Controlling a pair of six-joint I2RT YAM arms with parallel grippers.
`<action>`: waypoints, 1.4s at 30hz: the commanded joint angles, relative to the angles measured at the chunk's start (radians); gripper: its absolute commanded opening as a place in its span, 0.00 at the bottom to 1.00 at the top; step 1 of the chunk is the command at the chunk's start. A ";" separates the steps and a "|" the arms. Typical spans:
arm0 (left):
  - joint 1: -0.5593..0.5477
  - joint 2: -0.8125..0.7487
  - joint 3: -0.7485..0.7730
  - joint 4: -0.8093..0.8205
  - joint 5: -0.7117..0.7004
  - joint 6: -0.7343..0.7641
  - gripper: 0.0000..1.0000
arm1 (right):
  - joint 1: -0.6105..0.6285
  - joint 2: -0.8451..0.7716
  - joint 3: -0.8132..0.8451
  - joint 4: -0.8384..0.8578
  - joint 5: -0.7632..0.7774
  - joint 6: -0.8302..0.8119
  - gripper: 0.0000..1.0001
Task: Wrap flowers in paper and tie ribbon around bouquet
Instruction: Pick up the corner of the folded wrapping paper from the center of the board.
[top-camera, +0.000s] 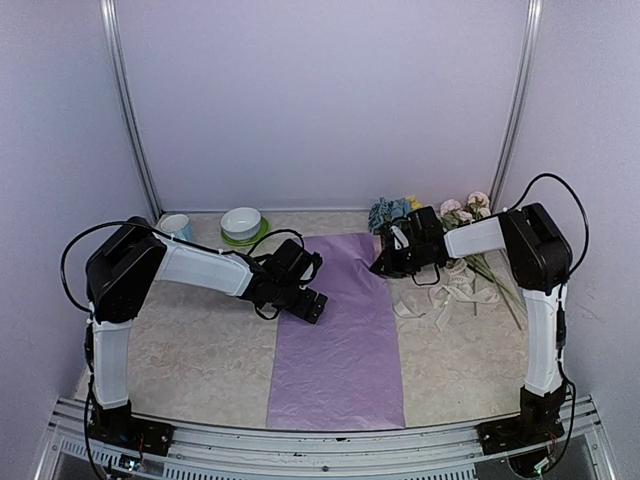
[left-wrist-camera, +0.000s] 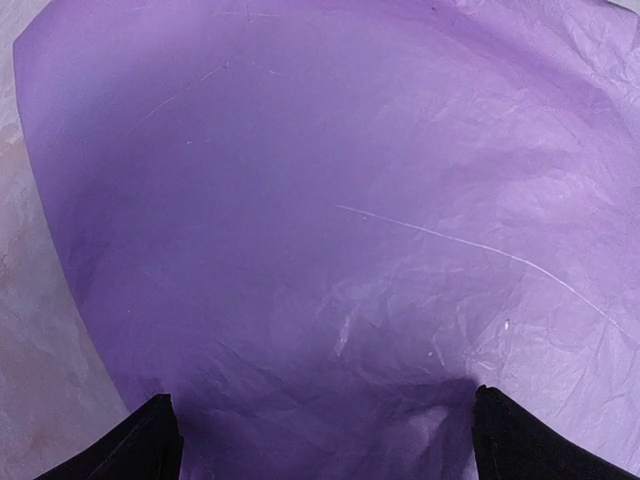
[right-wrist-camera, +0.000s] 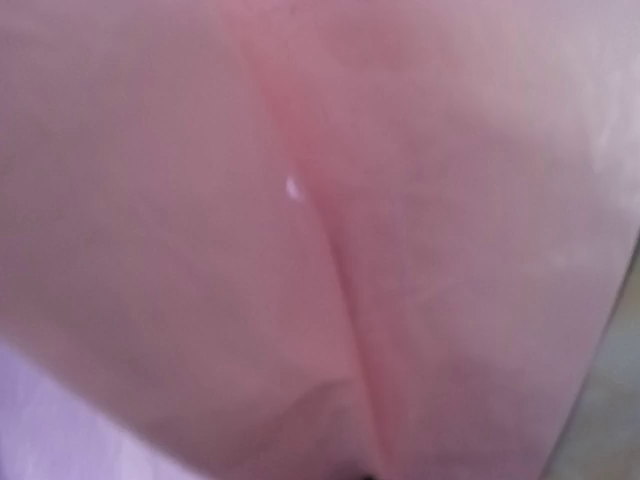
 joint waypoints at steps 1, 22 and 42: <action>0.011 0.042 -0.005 -0.010 0.014 0.025 0.99 | 0.021 -0.079 -0.041 0.078 -0.057 -0.012 0.22; 0.022 0.032 -0.020 -0.004 0.024 0.043 0.99 | 0.023 0.009 0.075 -0.016 -0.046 -0.102 0.40; -0.009 -0.145 -0.046 0.112 0.041 0.060 0.99 | 0.034 -0.076 0.092 -0.020 -0.105 0.027 0.00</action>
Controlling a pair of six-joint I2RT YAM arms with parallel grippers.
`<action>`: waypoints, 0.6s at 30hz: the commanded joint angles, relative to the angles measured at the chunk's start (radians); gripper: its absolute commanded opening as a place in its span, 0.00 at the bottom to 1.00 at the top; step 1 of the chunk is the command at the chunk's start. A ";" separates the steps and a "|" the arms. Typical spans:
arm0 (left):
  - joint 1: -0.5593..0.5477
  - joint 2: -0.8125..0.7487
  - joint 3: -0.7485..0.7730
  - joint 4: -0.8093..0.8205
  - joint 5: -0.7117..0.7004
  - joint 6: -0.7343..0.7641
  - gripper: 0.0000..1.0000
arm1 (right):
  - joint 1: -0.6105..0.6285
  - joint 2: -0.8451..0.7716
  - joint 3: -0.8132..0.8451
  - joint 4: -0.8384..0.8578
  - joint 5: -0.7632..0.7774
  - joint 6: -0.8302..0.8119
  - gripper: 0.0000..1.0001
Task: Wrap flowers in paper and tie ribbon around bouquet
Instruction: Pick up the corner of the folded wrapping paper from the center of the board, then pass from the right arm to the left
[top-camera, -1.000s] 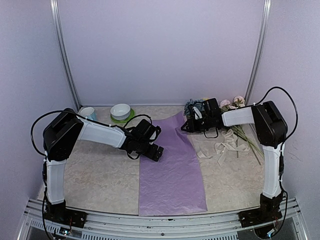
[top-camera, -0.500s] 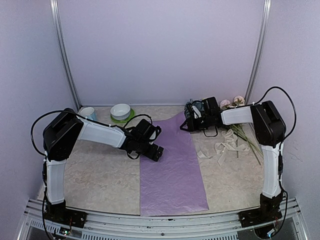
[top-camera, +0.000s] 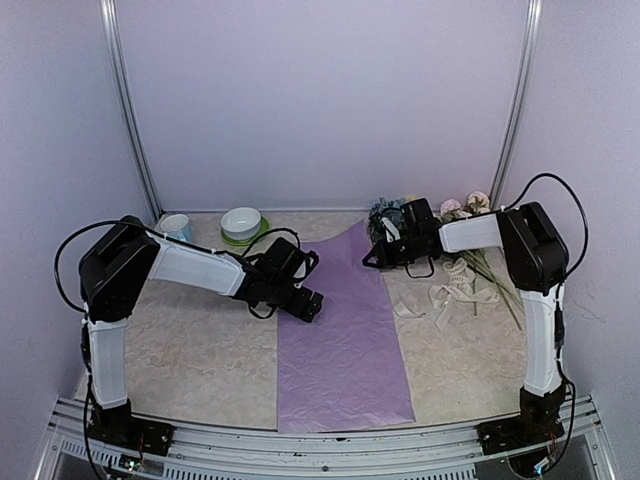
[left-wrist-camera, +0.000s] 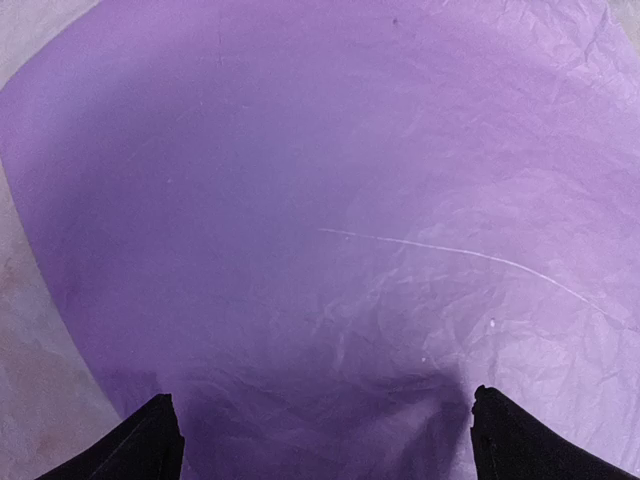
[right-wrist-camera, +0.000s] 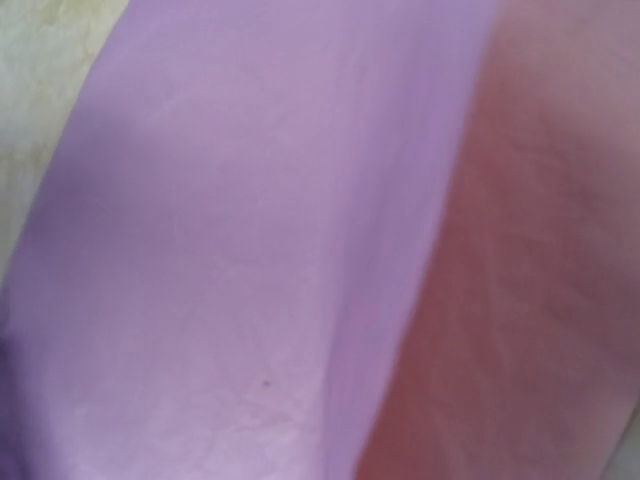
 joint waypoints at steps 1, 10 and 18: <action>-0.042 -0.126 0.021 0.043 -0.026 0.042 0.99 | 0.008 -0.113 0.004 0.021 -0.062 0.161 0.00; -0.185 -0.240 0.162 -0.004 -0.122 0.058 0.99 | 0.087 -0.472 -0.186 0.221 0.103 0.398 0.00; -0.300 -0.283 0.214 0.069 -0.237 0.090 0.99 | 0.234 -0.670 -0.275 0.335 0.370 0.459 0.00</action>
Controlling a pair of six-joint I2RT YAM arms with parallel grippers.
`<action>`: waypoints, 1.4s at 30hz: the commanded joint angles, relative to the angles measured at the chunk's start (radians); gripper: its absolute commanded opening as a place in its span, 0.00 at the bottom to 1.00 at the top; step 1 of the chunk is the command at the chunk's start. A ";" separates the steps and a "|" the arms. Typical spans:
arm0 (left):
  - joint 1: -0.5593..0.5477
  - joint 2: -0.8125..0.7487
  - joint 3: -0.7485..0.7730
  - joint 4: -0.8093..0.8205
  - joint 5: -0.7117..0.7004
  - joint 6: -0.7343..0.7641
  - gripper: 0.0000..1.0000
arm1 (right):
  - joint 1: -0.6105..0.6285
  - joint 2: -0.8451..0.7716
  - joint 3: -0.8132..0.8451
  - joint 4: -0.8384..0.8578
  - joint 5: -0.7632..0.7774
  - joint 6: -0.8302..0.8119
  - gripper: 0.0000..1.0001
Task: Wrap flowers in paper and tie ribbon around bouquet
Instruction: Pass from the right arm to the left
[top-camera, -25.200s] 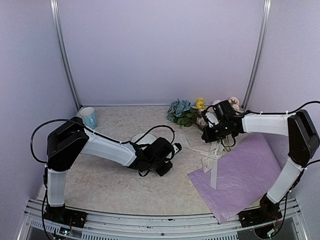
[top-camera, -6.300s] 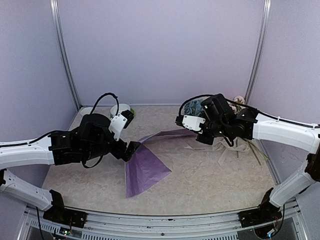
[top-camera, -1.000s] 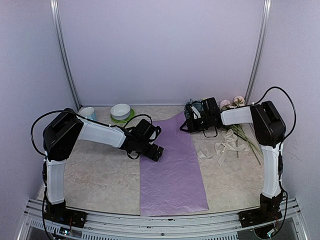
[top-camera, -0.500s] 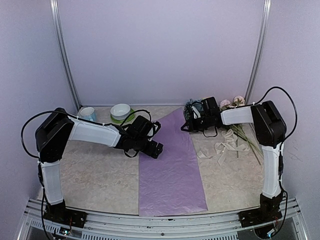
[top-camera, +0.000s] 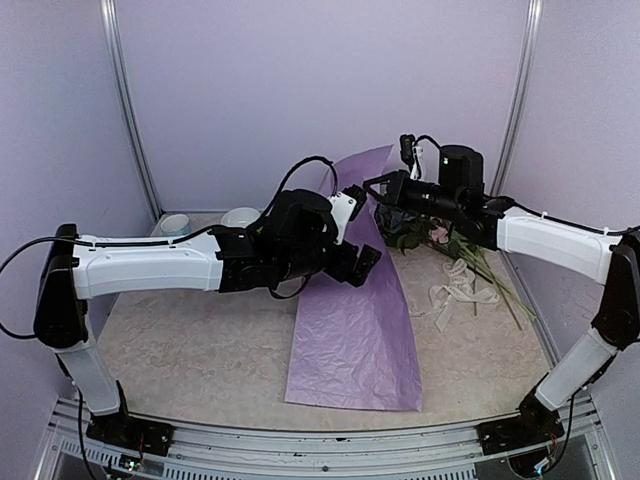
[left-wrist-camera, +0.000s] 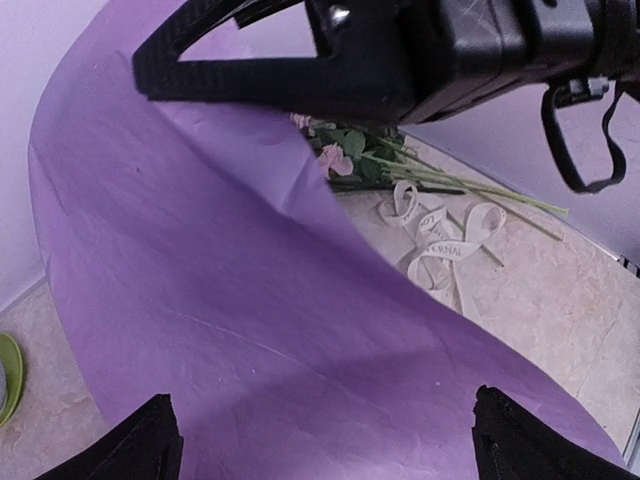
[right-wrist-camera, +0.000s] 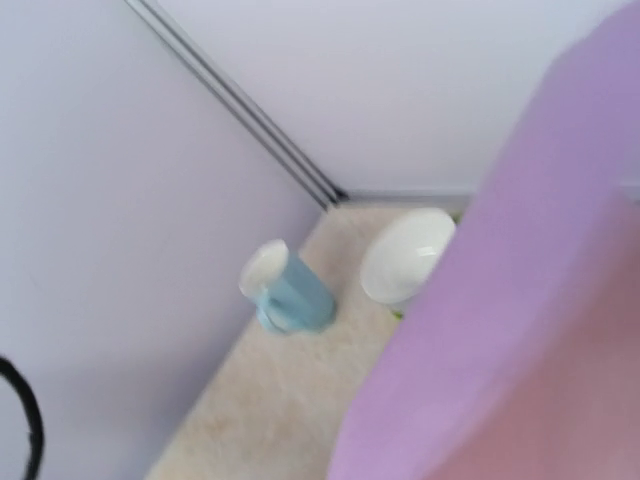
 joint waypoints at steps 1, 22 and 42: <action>-0.041 -0.023 0.029 0.030 -0.089 0.033 0.99 | 0.099 -0.071 -0.053 0.100 0.226 0.027 0.00; -0.019 -0.342 -0.182 0.160 0.249 -0.091 0.99 | 0.356 -0.074 0.014 0.213 0.669 -0.362 0.00; 0.001 -0.230 -0.069 -0.055 0.201 -0.157 0.28 | 0.406 -0.037 0.028 0.254 0.753 -0.501 0.00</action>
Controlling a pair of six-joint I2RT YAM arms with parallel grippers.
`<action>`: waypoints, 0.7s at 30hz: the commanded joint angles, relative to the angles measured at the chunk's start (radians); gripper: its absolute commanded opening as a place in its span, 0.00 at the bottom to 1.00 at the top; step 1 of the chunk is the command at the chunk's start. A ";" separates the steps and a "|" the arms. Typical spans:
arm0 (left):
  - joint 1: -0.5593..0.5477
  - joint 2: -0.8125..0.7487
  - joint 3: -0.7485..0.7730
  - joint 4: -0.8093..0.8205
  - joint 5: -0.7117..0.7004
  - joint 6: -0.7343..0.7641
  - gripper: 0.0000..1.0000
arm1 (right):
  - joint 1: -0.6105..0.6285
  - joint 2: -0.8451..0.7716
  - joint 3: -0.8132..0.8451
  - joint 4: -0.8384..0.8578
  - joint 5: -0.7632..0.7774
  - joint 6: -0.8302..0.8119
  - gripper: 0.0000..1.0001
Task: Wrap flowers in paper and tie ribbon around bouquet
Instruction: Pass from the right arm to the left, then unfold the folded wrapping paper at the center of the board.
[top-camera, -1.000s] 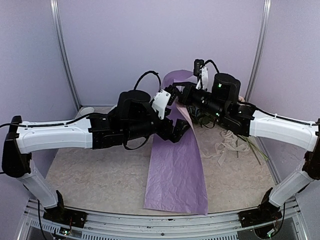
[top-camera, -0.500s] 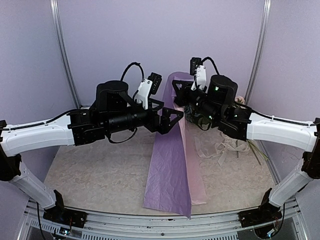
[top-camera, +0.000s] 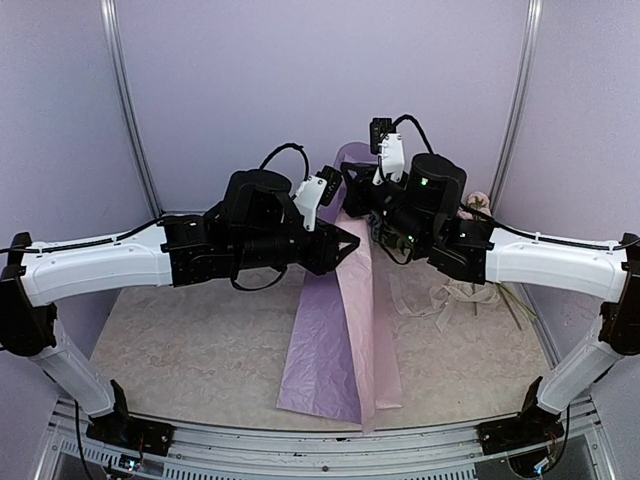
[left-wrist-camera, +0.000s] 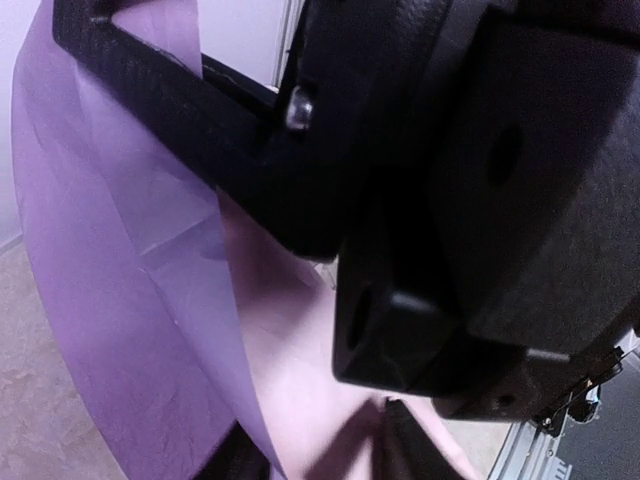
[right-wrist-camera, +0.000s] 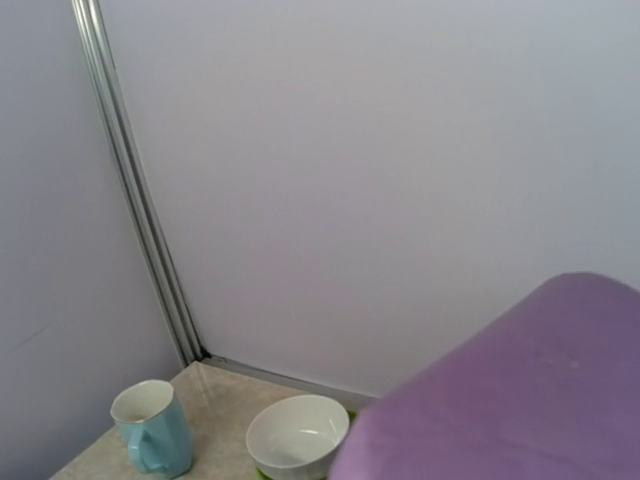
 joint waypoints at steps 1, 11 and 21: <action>0.012 -0.032 -0.010 0.021 0.041 0.002 0.14 | 0.010 0.003 0.024 0.034 0.017 -0.033 0.00; 0.247 -0.204 -0.197 -0.043 0.149 -0.029 0.00 | -0.036 -0.051 -0.018 -0.106 -0.144 -0.134 0.74; 0.456 -0.153 -0.266 -0.306 0.120 -0.037 0.00 | -0.336 -0.047 -0.039 -0.513 -0.309 -0.053 1.00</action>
